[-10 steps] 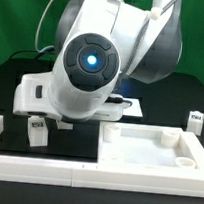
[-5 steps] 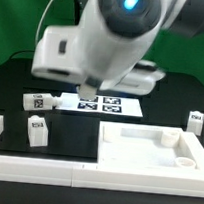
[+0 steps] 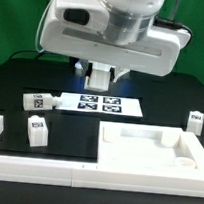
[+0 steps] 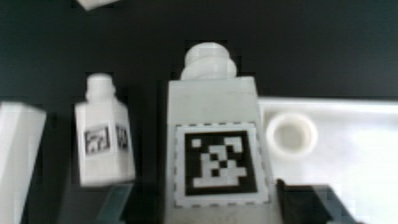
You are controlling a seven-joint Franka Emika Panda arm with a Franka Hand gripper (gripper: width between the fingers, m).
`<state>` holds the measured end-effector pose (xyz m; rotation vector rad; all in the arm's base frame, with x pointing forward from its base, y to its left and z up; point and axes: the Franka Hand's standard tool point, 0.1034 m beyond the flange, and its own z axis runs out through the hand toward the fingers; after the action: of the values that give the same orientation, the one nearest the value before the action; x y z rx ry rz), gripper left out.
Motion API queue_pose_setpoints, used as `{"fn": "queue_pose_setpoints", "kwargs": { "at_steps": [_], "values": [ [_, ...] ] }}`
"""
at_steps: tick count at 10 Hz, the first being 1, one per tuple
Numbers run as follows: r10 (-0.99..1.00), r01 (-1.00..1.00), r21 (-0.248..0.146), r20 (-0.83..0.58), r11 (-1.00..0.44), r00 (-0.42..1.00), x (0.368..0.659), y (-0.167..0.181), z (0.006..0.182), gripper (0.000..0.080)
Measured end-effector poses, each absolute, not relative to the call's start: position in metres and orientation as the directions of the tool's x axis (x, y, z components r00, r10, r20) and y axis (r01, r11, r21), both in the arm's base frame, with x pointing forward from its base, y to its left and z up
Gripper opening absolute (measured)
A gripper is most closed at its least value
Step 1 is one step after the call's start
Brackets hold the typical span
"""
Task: Assemble one leg
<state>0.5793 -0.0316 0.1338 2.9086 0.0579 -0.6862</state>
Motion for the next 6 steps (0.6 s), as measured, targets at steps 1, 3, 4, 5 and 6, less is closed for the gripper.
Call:
{"fn": "queue_pose_setpoints", "kwargs": {
  "at_steps": [1, 3, 4, 5, 6],
  "values": [
    [0.008, 0.059, 0.131, -0.361, -0.99, 0.933, 0.581, -0.026, 0.132, 0.0287],
    [-0.015, 0.015, 0.122, -0.24, -0.992, 0.971, 0.583, 0.003, 0.135, 0.0287],
    [-0.014, 0.002, 0.115, -0.139, -0.993, 0.99, 0.603, 0.023, 0.141, 0.0287],
    [-0.019, -0.01, 0.109, -0.074, -0.994, 0.997, 0.615, 0.038, 0.147, 0.0287],
    [-0.012, -0.01, 0.105, -0.011, -0.994, 1.0, 0.624, 0.044, 0.152, 0.0287]
  ]
}}
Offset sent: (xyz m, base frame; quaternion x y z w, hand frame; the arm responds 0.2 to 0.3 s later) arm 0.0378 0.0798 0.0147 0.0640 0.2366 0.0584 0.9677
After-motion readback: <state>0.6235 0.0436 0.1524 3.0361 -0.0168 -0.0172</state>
